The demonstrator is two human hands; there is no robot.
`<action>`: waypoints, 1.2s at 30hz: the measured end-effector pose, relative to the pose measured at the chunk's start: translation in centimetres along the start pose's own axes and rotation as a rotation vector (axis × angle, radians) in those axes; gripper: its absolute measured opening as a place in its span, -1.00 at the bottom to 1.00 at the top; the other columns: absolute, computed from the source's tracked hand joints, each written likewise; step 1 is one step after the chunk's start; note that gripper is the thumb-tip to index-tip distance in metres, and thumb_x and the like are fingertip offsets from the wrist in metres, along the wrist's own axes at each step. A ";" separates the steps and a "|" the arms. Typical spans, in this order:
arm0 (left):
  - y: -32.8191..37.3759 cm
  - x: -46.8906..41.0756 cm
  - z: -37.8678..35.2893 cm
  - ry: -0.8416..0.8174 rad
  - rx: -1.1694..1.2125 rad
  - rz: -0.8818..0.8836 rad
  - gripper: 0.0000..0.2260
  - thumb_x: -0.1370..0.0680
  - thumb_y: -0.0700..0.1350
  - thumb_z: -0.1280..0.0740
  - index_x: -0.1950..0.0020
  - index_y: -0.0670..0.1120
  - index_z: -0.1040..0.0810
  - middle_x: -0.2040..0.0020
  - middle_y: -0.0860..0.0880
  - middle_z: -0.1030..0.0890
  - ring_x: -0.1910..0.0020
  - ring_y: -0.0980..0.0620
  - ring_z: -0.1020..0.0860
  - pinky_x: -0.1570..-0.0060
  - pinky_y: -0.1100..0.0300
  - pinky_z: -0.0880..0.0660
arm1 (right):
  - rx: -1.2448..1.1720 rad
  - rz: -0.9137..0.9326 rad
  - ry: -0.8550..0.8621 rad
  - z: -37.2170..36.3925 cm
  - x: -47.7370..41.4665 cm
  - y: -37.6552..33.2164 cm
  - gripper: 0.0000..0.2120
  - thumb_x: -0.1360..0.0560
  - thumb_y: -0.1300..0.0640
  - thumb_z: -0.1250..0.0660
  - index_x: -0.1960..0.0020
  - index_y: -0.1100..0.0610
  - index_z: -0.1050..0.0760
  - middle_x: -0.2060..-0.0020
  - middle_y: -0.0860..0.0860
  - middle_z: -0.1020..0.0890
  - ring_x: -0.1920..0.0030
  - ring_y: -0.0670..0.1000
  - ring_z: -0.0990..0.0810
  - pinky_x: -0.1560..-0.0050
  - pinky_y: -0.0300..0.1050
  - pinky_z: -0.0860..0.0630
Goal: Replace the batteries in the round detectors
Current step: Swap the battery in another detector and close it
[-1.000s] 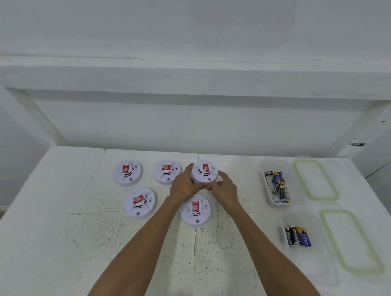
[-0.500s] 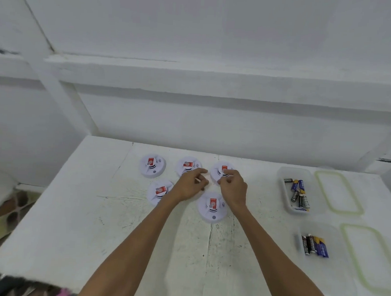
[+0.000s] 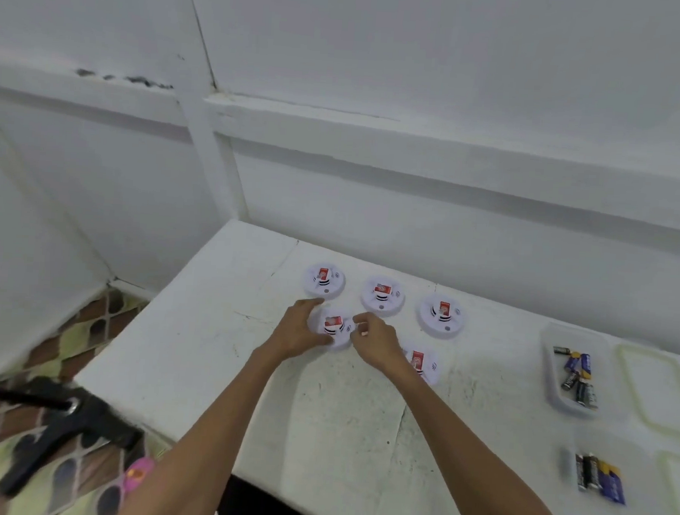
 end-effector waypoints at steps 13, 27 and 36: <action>0.2 1.8 -1.9 0.139 0.386 -0.076 -0.16 -0.33 0.29 -0.58 -0.53 0.10 -0.38 -0.23 0.09 -0.62 -0.16 0.10 -0.60 -0.15 0.17 -0.57 | -0.024 0.161 0.152 3.1 1.1 0.3 -0.32 -0.42 0.15 -0.52 -0.47 0.04 -0.33 -0.28 0.10 -0.43 -0.20 0.09 -0.54 -0.23 0.00 -0.54; 12.9 2.8 -9.9 -0.138 0.808 -0.166 -0.71 -0.74 -0.11 -0.21 -0.44 0.08 -0.51 -0.30 0.16 -0.66 -0.29 0.10 -0.61 -0.15 0.12 -0.62 | -0.339 0.100 0.483 13.8 8.8 7.0 -0.64 -0.56 -0.07 -0.38 -0.30 0.00 -0.43 0.18 0.00 -0.71 0.25 -0.06 -0.71 0.20 -0.18 -0.63; 17.4 5.5 -18.7 -0.419 0.701 -0.293 -0.17 -0.48 -0.20 -0.59 -0.62 0.05 -0.20 -0.46 0.04 -0.52 -0.39 0.01 -0.55 -0.22 0.01 -0.62 | -0.372 -0.099 0.568 16.6 14.0 12.3 -0.66 -0.58 -0.08 -0.35 -0.27 0.01 -0.36 0.35 0.07 -0.71 0.41 0.02 -0.69 0.31 -0.11 -0.64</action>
Point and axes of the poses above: each hand's wrist, its own x-axis away from the middle knuckle, its own z-axis out of the back of the hand, y = z × x, the point moved 10 cm from there along -x, towards the middle knuckle
